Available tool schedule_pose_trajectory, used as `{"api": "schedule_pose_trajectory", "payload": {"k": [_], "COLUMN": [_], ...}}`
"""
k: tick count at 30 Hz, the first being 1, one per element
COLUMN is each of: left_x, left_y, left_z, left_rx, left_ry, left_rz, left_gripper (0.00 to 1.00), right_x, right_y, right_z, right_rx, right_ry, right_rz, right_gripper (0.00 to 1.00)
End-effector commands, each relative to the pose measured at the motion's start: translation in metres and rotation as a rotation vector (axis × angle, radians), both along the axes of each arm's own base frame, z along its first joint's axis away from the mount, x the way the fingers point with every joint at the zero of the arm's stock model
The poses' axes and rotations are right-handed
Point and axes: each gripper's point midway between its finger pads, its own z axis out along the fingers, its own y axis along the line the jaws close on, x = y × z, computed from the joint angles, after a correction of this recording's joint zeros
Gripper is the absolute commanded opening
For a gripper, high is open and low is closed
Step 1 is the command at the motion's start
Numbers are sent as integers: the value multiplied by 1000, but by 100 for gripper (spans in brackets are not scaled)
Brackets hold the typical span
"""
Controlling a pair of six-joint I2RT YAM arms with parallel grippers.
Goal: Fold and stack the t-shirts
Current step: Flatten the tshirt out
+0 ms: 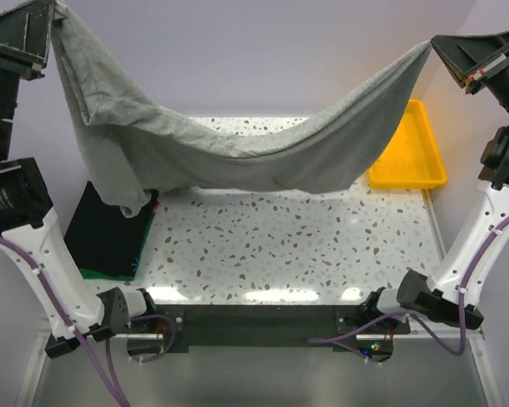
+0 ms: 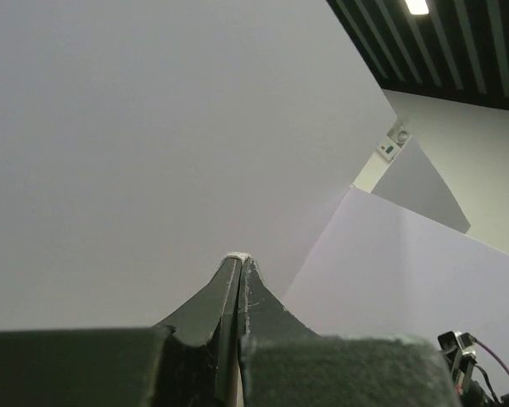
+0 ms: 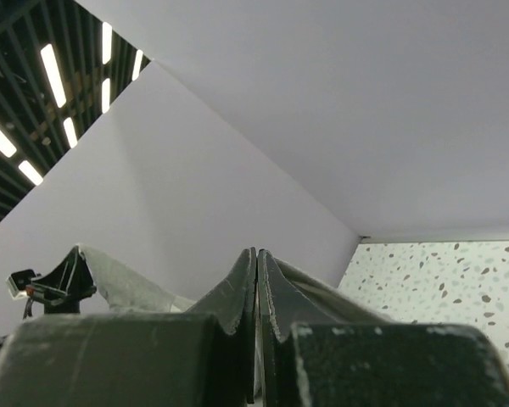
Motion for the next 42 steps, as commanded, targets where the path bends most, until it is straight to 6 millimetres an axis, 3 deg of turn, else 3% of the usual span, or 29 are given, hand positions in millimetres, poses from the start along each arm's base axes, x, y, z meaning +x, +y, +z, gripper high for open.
{"api": "schedule_pose_trajectory", "payload": {"k": [1,3,5,6,8,9,10,12,13,14,15,16,18,19,20,22,24,25,28,29,30,33,37,39,40,41,42], "left_x": [62,84,124,139,182,195,229,255,288,297,329,339,354,366,372,373,368,360,325,317,302,274,263,262,254,263,258], "left_y": [27,36,51,54,66,65,74,74,83,82,87,87,89,92,92,92,95,98,112,117,124,135,141,143,137,140,136], "left_z": [-23,-32,-51,-59,-84,-90,-114,-123,-151,-148,-178,-180,-185,-195,-201,-193,-176,-158,-109,-100,-86,-62,-59,-68,-69,-84,-84], "left_rx": [-35,-48,-78,-89,-118,-119,-136,-131,-143,-141,-155,-155,-159,-175,-189,-204,-202,-210,-235,-246,-248,-252,-271,-265,-257,-271,-260], "left_ry": [96,124,179,196,238,245,296,300,346,332,374,349,323,297,287,191,110,43,-118,-144,-182,-271,-298,-286,-307,-272,-271], "left_rz": [29,31,28,18,-2,-12,-14,-21,-20,-26,-38,-48,-62,-86,-105,-139,-133,-114,-72,-65,-53,-43,-89,-127,-180,-193,-208], "left_gripper": [0,0,0,0,0,0,0,0,0,0,0,0,0,0,0,0,0,0,0,0,0,0,0,0,0,0,0], "right_x": [28,50,69,92,114,142,158,183,211,224,236,261,281,302,303,312,314,311,287,281,260,229,213,217,205,221,222], "right_y": [-19,-34,-42,-46,-47,-47,-46,-37,-41,-41,-34,-40,-32,-33,-30,-22,-27,-30,-36,-39,-39,-44,-44,-49,-46,-52,-55], "right_z": [-9,-15,-20,-32,-38,-57,-67,-76,-101,-110,-116,-140,-141,-161,-146,-137,-112,-102,-54,-47,-18,15,22,8,13,-15,-24], "right_rx": [8,25,44,56,52,51,48,29,40,42,35,44,31,35,27,24,25,29,40,35,35,31,37,54,51,63,68], "right_ry": [29,40,49,73,79,121,136,134,177,182,168,203,153,170,112,55,-45,-84,-249,-276,-360,-446,-472,-441,-453,-377,-353], "right_rz": [-55,-90,-108,-98,-96,-100,-99,-96,-95,-97,-89,-106,-98,-105,-107,-109,-164,-180,-250,-274,-302,-364,-348,-326,-316,-322,-322], "right_gripper": [0,0,0,0,0,0,0,0,0,0,0,0,0,0,0,0,0,0,0,0,0,0,0,0,0,0,0]}}
